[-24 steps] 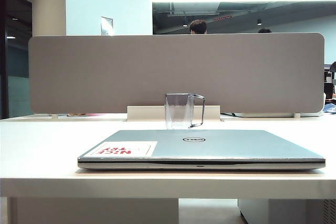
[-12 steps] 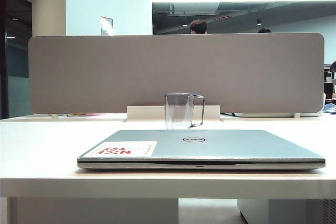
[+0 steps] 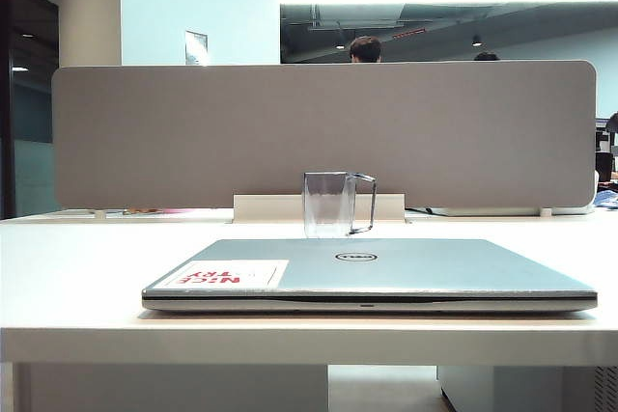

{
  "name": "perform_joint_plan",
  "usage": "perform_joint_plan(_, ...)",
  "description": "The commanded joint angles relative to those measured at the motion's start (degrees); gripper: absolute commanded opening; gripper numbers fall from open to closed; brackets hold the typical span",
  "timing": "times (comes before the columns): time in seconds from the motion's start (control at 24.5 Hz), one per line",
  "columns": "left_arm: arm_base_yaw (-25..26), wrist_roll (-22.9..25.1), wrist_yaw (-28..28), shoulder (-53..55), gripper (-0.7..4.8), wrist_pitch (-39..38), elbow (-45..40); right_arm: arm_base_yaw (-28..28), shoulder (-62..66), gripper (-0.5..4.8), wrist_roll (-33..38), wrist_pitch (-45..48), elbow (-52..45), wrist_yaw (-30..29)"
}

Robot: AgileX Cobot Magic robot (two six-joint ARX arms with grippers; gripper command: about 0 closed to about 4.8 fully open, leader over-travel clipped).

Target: Pick up the water cup and place it on the side of the laptop away from you.

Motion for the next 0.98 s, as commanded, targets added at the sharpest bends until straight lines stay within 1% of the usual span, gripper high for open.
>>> perform_joint_plan(0.04, 0.07, -0.13, 0.33, 0.07, -0.05, 0.42, 0.17, 5.81, 0.00, -0.08, -0.26, 0.20, -0.22, 2.49)
perform_joint_plan(0.12, 0.07, -0.13, 0.35, 0.07, -0.06, 0.37, 0.17, 8.92, -0.02, -0.08, -0.26, 0.20, -0.22, 1.75)
perform_joint_plan(0.2, 0.07, -0.13, 0.35, 0.07, -0.05, 0.31, 0.17, 9.99, -0.02, -0.08, -0.26, 0.15, -0.22, 1.73)
perform_joint_plan(0.65, 0.07, -0.13, 0.37, 0.07, -0.06, 0.17, 0.17, 10.25, -0.09, -0.08, -0.26, 0.02, -0.22, 1.75)
perform_joint_plan(0.82, 0.07, -0.13, 0.35, 0.07, -0.06, 0.17, 0.17, 6.86, -0.09, -0.08, -0.26, -0.04, -0.22, 1.81)
perform_joint_plan(0.98, 0.07, -0.15, 0.37, 0.07, -0.06, 0.17, 0.17, 1.86, -0.09, -0.08, -0.26, -0.17, -0.22, 2.29)
